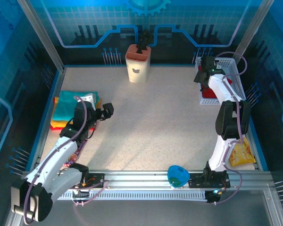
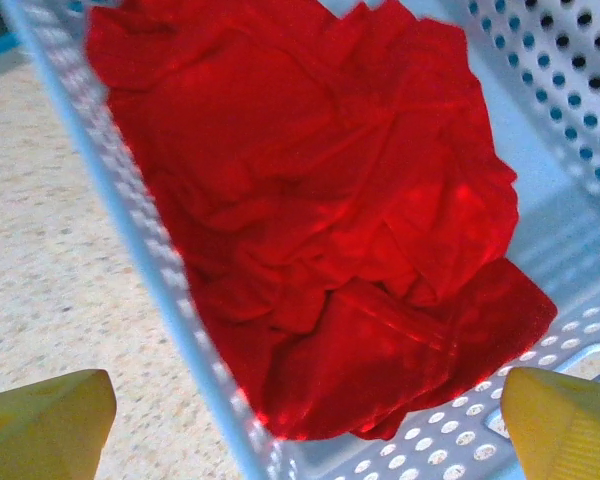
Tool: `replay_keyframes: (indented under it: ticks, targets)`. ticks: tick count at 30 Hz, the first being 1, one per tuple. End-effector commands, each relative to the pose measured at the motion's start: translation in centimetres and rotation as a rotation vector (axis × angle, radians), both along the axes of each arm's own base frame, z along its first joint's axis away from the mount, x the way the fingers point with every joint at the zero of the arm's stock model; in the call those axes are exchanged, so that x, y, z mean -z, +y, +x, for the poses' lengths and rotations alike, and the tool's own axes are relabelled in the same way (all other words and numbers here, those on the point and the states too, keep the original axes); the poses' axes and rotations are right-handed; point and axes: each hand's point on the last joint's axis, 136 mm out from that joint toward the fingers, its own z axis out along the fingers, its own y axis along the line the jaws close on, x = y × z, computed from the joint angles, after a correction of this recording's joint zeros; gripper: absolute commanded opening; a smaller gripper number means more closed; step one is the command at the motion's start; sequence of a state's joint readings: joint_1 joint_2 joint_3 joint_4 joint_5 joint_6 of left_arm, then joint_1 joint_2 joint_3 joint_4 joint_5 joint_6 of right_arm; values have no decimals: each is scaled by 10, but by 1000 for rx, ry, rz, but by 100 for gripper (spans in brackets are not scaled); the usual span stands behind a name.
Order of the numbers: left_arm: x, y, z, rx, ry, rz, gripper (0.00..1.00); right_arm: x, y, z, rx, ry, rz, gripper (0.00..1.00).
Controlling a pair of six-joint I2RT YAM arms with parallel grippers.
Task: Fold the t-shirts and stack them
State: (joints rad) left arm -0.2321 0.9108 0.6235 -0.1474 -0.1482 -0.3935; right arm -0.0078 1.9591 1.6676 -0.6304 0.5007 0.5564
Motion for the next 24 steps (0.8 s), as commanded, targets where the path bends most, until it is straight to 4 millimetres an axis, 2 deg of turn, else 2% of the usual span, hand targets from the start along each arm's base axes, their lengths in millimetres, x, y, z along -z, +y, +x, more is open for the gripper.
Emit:
replay_keyframes:
  ticks: [1, 7, 14, 17, 21, 24]
  targets:
    - [16, -2, -18, 5, 53, -29, 98, 16, -23, -1, 114, -4, 86, 99]
    - [25, -2, -25, 6, 68, -45, 97, 48, -34, 14, 133, 46, 196, 99]
    - [36, -7, -26, 7, 91, -84, 97, 93, -31, 32, 107, 130, 323, 100]
    - [38, -8, -27, 4, 96, -94, 97, 111, -33, 31, 117, 189, 330, 99]
    - [39, -9, -27, 3, 99, -99, 96, 125, -37, 27, 138, 218, 332, 88]
    - [36, -9, -27, 4, 94, -101, 96, 130, -42, 23, 163, 223, 353, 72]
